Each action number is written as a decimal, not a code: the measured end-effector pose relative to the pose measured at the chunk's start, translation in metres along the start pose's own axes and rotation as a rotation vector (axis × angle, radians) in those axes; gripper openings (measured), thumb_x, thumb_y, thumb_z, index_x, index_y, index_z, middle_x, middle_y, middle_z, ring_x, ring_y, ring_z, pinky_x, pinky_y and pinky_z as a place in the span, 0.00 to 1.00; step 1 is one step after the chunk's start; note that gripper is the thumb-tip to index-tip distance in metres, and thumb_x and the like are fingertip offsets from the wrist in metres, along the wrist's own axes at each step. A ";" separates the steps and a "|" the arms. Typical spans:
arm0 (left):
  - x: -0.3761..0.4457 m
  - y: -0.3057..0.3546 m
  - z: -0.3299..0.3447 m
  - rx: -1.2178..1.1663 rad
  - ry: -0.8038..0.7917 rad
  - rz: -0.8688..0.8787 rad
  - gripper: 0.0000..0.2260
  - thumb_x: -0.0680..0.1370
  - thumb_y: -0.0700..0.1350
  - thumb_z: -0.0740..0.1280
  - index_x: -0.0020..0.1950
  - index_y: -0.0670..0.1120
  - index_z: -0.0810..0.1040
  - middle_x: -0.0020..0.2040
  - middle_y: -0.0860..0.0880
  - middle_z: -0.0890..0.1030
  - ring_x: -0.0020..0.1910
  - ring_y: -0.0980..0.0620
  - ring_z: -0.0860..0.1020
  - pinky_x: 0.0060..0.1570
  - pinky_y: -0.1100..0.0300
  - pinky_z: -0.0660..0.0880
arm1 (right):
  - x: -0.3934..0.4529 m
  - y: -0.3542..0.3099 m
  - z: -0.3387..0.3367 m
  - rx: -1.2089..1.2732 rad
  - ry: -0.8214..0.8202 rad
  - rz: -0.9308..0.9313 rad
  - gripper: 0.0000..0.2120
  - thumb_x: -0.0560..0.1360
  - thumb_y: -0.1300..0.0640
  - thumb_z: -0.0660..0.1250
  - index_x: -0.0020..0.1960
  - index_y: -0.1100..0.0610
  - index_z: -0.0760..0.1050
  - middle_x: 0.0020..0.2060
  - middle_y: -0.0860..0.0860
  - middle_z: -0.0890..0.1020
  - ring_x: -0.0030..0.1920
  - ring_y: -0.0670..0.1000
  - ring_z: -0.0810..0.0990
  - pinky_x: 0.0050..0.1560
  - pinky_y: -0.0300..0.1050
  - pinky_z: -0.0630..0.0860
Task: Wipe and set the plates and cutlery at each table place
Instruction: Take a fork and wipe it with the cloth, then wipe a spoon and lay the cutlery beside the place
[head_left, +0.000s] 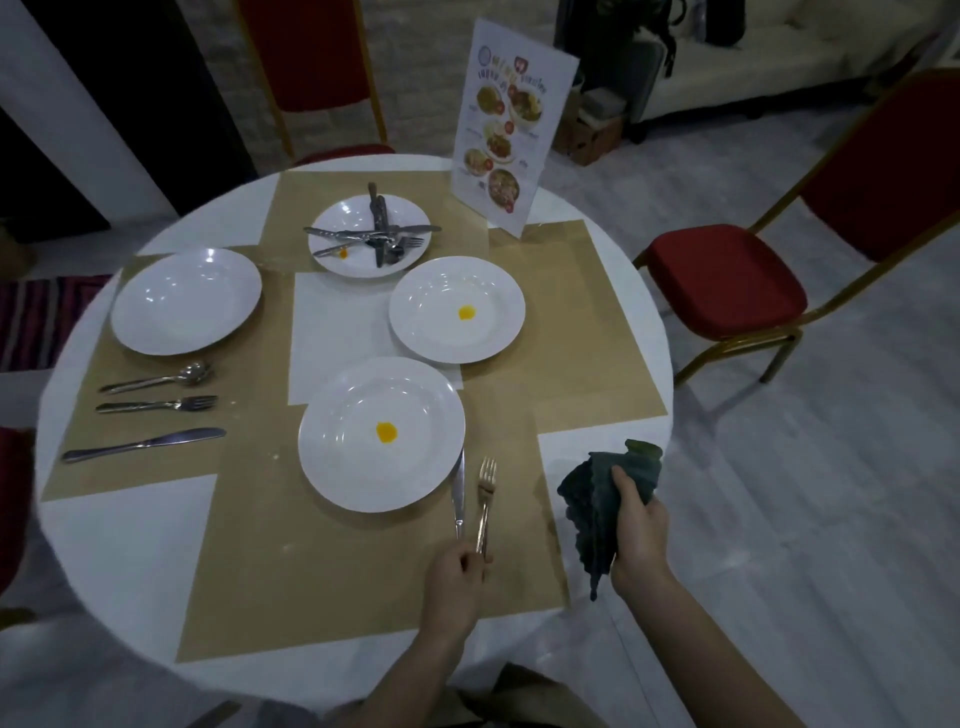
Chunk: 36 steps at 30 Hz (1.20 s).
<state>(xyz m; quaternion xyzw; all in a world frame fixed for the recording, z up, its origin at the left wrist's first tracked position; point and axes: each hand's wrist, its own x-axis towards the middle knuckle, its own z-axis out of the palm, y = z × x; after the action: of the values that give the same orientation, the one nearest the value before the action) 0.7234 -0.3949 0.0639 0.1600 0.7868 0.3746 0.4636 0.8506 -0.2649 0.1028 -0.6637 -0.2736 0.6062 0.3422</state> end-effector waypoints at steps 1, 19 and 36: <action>0.003 -0.001 0.002 0.014 0.000 0.009 0.15 0.79 0.37 0.59 0.33 0.45 0.74 0.29 0.51 0.71 0.30 0.53 0.68 0.33 0.58 0.66 | -0.001 0.001 -0.003 0.001 0.004 0.002 0.12 0.78 0.53 0.66 0.53 0.63 0.78 0.47 0.61 0.83 0.47 0.64 0.83 0.47 0.58 0.81; 0.027 0.002 -0.013 0.427 0.017 0.267 0.11 0.78 0.43 0.64 0.37 0.40 0.77 0.35 0.43 0.80 0.33 0.54 0.75 0.32 0.66 0.67 | 0.008 -0.008 0.015 -0.034 -0.228 -0.007 0.11 0.79 0.53 0.65 0.57 0.58 0.78 0.50 0.56 0.83 0.52 0.56 0.82 0.41 0.45 0.80; 0.116 0.093 -0.195 0.187 0.227 0.319 0.08 0.78 0.39 0.62 0.41 0.39 0.77 0.35 0.47 0.81 0.31 0.53 0.79 0.37 0.54 0.79 | -0.004 -0.043 0.249 -0.260 -0.678 -0.173 0.11 0.80 0.51 0.63 0.61 0.52 0.75 0.56 0.53 0.82 0.56 0.54 0.82 0.57 0.55 0.80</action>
<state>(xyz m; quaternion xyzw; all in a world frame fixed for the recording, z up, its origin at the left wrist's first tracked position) 0.4888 -0.3496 0.1184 0.2816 0.8299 0.3845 0.2899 0.6056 -0.2113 0.1319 -0.4375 -0.5014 0.7206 0.1949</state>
